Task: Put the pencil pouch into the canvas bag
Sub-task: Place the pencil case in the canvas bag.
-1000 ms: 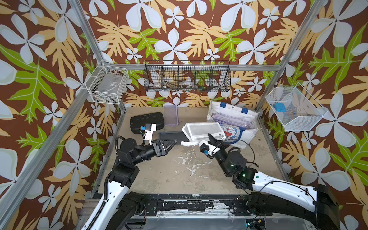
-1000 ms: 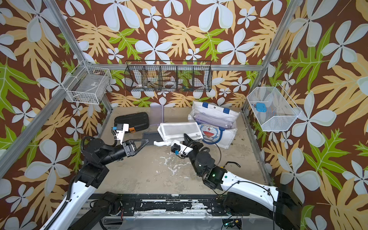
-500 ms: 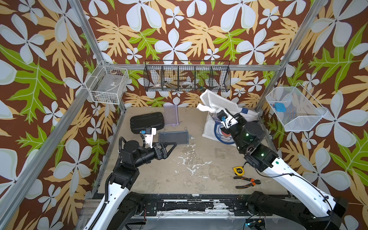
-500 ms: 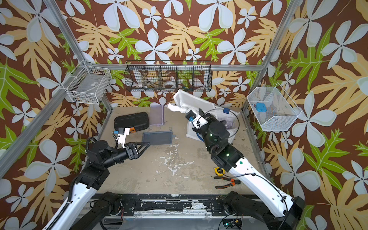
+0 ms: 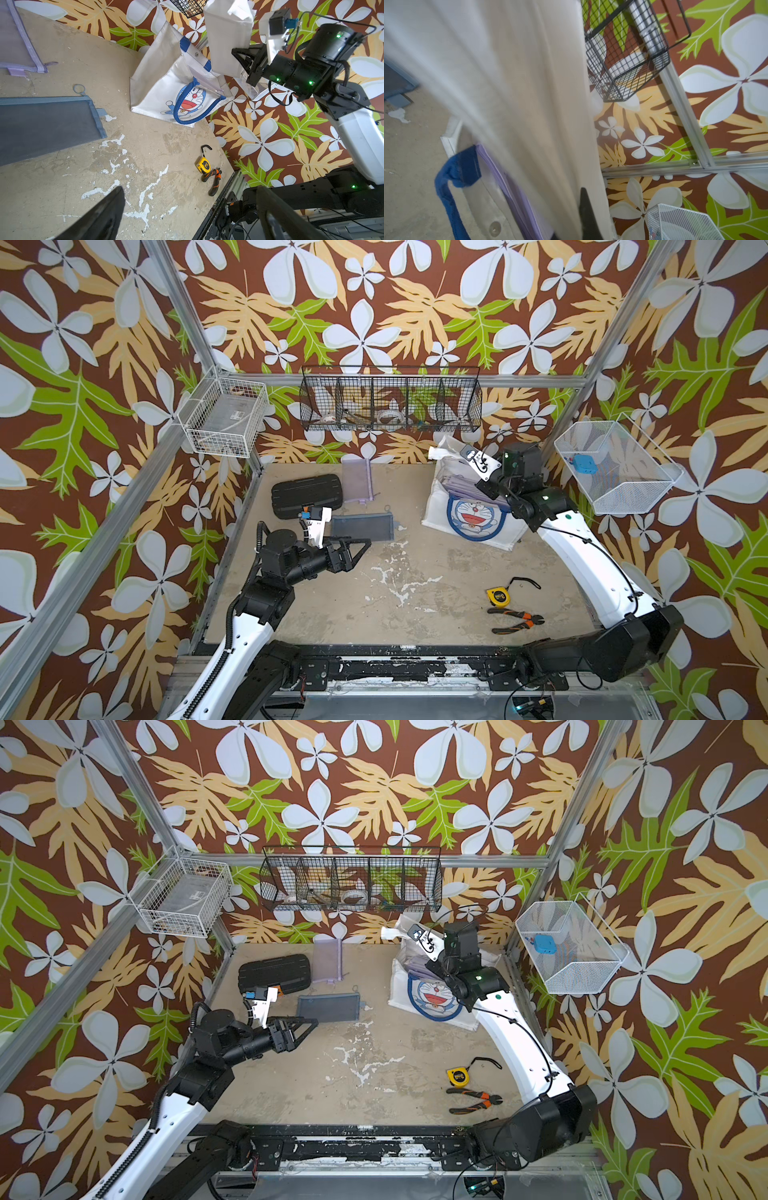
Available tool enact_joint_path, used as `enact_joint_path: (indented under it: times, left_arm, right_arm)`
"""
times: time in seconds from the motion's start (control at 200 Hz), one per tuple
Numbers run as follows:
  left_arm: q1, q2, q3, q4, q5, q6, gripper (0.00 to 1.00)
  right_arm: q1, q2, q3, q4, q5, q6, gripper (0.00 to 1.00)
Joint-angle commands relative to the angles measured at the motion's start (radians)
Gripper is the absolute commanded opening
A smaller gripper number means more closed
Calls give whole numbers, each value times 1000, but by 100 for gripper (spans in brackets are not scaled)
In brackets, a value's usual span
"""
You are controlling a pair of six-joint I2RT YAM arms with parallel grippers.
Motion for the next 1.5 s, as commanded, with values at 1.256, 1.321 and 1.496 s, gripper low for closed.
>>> enact_joint_path:
  times: [1.256, 1.321, 1.496]
  left_arm:
    - [2, 35, -9, 80, -31, 46, 100]
    - [2, 28, -13, 74, -34, 46, 100]
    - [2, 18, -26, 62, -40, 47, 100]
  right_arm:
    - [-45, 36, -164, 67, 84, 97, 67]
    - [-45, 13, -154, 42, 28, 146, 65]
    - [-46, -32, -124, 10, -154, 260, 51]
